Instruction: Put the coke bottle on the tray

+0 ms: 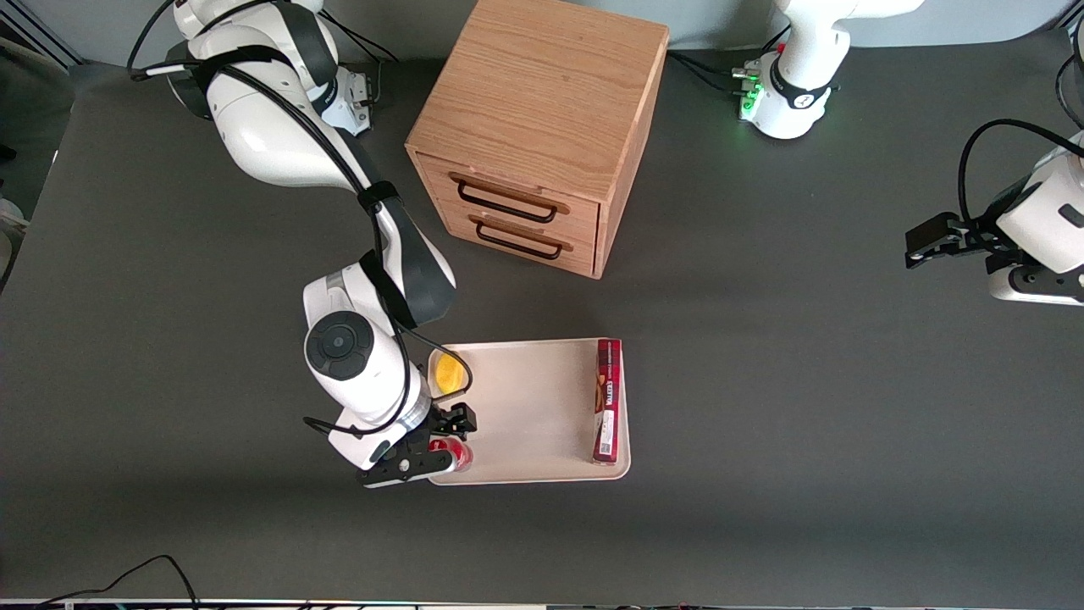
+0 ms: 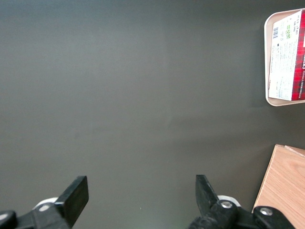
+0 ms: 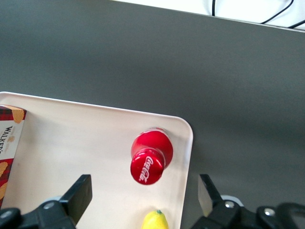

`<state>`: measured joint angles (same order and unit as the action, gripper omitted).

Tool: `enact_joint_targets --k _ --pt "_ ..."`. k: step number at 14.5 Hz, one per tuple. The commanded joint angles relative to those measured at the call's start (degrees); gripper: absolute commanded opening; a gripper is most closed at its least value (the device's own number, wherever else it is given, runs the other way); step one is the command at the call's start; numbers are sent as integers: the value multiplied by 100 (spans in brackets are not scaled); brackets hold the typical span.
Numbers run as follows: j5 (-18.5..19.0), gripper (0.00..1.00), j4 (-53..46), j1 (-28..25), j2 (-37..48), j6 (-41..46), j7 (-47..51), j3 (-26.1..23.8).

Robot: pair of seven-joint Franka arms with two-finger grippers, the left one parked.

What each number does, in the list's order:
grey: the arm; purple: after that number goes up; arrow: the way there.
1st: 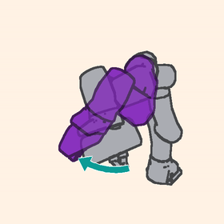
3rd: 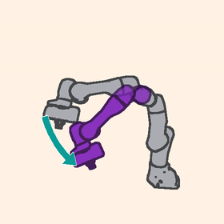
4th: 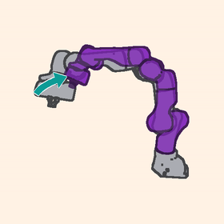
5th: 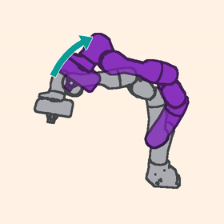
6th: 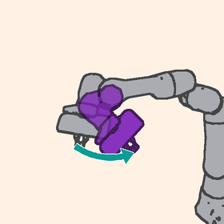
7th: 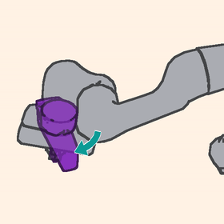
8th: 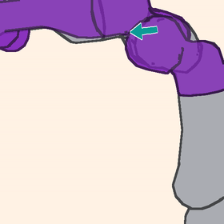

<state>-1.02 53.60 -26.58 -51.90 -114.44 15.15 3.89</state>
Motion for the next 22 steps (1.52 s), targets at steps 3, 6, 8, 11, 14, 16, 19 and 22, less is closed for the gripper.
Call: enact_joint_targets --k 3,6,8,11,14,16,19,22 --pt "-310 100 262 231 828 912 120 16" --pt "-416 100 1630 539 2118 1195 -98 -37" --pt "-425 100 2642 732 3033 1187 -380 -55" --pt "-416 100 3724 1163 4132 1204 -933 -64" --pt "-390 100 4184 1567 4986 1598 -1188 -63" --pt "-390 100 4325 1857 5469 1924 -1216 -63" --pt "-337 100 4431 2113 6042 2380 -1260 -63" --pt "31 100 4308 2140 6113 2487 -1635 -37"
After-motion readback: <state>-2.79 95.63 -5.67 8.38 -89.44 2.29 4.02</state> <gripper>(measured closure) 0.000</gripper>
